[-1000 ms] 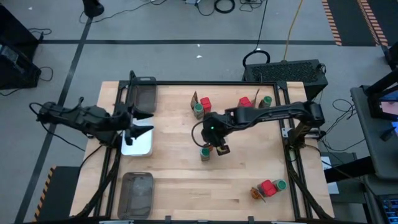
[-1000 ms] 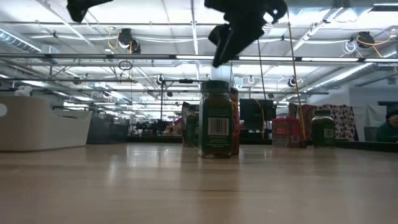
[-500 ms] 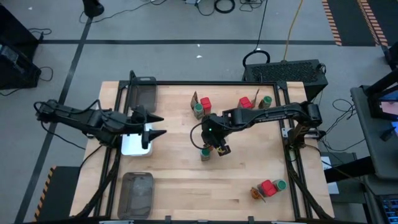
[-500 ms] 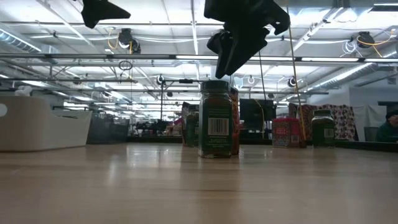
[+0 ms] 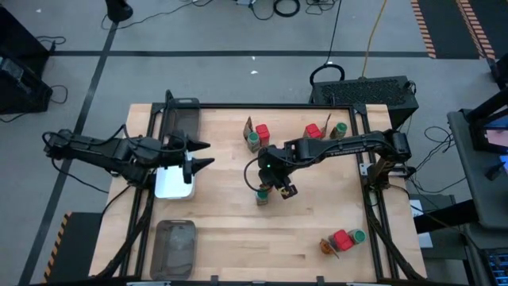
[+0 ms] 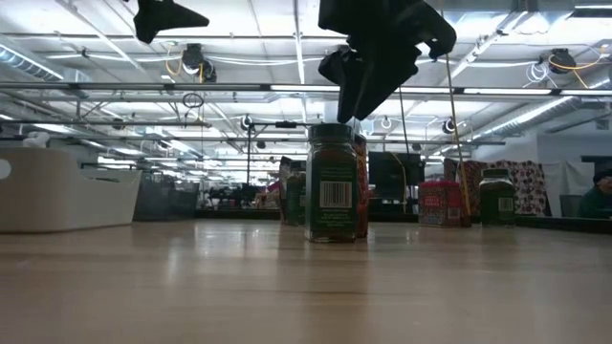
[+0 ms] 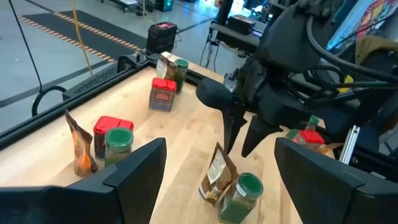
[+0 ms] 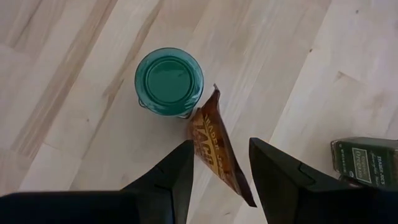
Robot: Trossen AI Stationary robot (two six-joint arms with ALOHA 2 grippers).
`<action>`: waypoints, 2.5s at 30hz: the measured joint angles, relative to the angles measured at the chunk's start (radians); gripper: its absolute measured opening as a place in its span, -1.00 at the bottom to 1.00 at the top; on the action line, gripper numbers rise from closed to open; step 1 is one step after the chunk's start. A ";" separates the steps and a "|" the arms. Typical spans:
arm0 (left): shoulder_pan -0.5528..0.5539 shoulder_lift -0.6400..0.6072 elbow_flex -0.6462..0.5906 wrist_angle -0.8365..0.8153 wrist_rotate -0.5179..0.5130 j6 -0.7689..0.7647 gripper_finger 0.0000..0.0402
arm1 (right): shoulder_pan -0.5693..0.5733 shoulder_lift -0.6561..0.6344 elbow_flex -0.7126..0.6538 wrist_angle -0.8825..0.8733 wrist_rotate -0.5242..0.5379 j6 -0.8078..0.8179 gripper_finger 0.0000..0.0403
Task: Sort spices by type
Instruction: Put the orange seasoning bag into the bottom black bin
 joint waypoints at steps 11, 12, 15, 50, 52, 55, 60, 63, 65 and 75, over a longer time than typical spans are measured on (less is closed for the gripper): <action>0.000 0.002 0.000 -0.095 0.000 -0.007 0.51 | 0.000 -0.001 0.000 -0.001 0.000 -0.080 -0.30; 0.000 0.002 0.000 -0.107 0.000 -0.018 0.51 | 0.000 -0.001 0.000 -0.001 0.000 -0.087 -0.30; 0.000 0.002 0.000 -0.137 0.000 -0.026 0.51 | 0.000 -0.001 0.000 -0.001 0.000 -0.101 -0.30; 0.000 0.001 -0.001 -0.293 -0.002 -0.026 0.51 | -0.002 0.088 -0.002 0.060 0.000 -0.154 -0.57; 0.000 0.002 -0.001 -0.293 -0.002 -0.026 0.51 | -0.002 0.088 -0.002 0.054 0.000 -0.155 -0.74; 0.000 0.002 -0.001 -0.293 -0.002 -0.026 0.51 | -0.002 0.088 -0.002 0.034 0.000 -0.160 -0.96; 0.000 -0.014 -0.001 -0.293 -0.004 -0.026 0.51 | -0.013 0.086 -0.002 0.031 0.019 -0.174 -0.99; 0.000 -0.032 -0.001 -0.293 -0.013 -0.026 0.51 | -0.019 0.081 -0.002 0.031 0.068 -0.175 -0.99; 0.000 -0.046 -0.001 -0.294 -0.014 -0.026 0.51 | -0.025 0.075 -0.002 0.027 0.082 -0.175 -1.00; 0.000 -0.160 -0.001 -0.299 -0.058 -0.027 0.51 | -0.030 0.058 0.132 0.028 0.083 -0.175 -1.00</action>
